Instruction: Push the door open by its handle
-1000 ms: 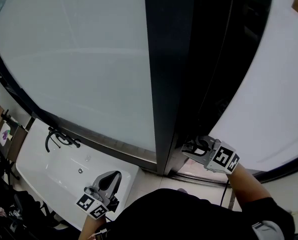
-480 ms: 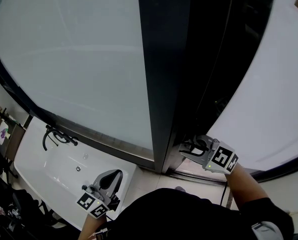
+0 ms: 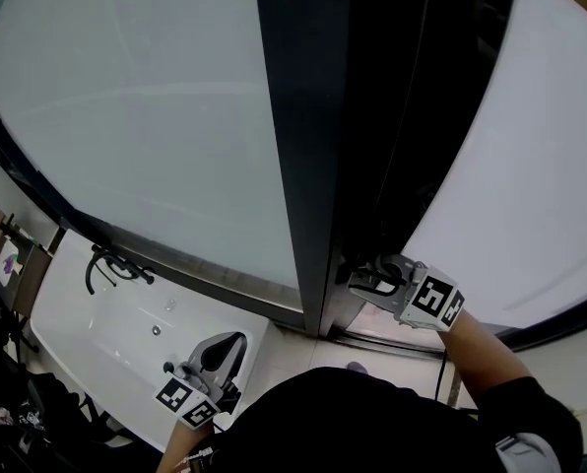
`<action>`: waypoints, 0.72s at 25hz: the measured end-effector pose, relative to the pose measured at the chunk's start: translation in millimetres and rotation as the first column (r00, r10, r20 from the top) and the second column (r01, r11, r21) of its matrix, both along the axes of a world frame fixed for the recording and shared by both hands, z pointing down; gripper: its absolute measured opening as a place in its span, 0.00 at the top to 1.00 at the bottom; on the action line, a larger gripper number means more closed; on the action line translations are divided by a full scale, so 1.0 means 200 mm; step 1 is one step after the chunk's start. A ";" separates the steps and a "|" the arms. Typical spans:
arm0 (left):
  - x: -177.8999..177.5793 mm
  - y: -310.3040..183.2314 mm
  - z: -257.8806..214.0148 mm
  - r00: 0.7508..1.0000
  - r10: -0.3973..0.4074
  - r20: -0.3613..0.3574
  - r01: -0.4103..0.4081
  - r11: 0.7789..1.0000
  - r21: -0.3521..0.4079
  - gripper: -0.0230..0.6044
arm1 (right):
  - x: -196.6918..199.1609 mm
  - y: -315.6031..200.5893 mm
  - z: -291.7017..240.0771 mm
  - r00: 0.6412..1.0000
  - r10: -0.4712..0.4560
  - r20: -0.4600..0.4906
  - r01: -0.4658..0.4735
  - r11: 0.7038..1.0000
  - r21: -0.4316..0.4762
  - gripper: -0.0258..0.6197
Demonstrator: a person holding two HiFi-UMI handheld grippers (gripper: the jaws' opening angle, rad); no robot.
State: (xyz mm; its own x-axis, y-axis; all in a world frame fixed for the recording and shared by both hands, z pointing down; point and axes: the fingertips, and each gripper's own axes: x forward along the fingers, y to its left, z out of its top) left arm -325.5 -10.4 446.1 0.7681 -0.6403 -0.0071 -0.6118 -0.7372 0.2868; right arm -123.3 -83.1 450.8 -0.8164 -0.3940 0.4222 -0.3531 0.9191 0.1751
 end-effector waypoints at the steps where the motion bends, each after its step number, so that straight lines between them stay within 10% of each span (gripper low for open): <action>1: 0.02 -0.01 -0.02 1.000 -0.001 -0.001 0.001 1.000 0.002 0.97 | 0.01 -0.02 -0.01 1.000 0.000 0.007 0.000 1.000 0.005 0.77; 8: 0.06 -0.02 -0.03 1.000 -0.012 0.026 0.012 1.000 -0.004 0.97 | 0.04 -0.04 -0.03 0.966 -0.068 0.251 0.070 0.998 -0.001 0.78; 18: 0.12 0.10 0.00 0.999 -0.002 0.047 0.002 1.000 0.010 0.97 | 0.08 -0.08 0.05 0.986 -0.108 0.125 0.114 0.992 -0.046 0.74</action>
